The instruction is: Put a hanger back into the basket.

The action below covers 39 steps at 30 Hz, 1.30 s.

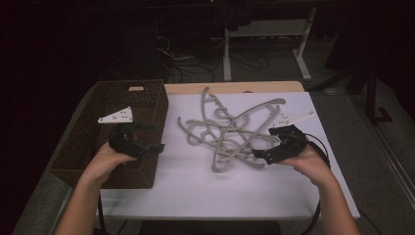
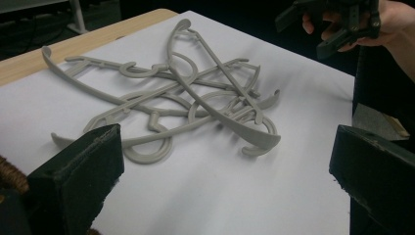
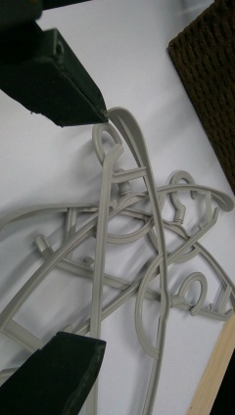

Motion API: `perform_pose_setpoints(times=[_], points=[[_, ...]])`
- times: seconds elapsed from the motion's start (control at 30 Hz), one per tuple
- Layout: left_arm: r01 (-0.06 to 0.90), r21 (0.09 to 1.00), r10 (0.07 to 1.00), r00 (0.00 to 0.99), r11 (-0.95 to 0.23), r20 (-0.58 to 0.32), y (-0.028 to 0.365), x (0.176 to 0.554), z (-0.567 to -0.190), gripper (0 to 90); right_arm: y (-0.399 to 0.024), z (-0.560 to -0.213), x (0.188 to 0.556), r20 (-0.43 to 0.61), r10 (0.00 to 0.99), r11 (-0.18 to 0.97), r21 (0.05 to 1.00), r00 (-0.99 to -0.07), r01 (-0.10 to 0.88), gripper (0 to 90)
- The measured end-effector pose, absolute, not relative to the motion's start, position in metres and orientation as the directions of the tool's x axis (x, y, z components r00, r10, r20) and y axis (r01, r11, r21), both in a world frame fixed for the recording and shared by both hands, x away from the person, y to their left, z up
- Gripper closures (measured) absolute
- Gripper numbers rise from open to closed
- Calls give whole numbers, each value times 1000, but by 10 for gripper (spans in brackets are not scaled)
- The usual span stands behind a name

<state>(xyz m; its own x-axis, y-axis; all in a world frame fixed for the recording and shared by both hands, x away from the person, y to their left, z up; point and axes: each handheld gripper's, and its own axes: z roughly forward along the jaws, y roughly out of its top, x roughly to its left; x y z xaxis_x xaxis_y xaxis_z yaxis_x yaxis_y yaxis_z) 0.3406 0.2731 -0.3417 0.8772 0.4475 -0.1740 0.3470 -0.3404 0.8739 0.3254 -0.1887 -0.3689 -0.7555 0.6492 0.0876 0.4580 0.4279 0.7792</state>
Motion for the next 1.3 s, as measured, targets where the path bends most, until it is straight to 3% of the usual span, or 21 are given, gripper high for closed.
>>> perform_pose_setpoints(times=[0.6,0.9,1.13,1.3], points=[[351,865,405,893,-358,-195,210,347,-331,0,-186,-372,330,94,653,429,772,-751,470,0],[362,844,402,894,-395,-196,166,351,-342,71,-185,-374,331,92,653,437,764,-752,473,0],[376,831,431,883,-411,-186,141,365,-358,259,-187,-373,331,97,657,427,769,-747,476,0],[405,798,466,866,-447,-178,131,380,-377,514,-188,-373,331,96,656,426,772,-748,472,0]])
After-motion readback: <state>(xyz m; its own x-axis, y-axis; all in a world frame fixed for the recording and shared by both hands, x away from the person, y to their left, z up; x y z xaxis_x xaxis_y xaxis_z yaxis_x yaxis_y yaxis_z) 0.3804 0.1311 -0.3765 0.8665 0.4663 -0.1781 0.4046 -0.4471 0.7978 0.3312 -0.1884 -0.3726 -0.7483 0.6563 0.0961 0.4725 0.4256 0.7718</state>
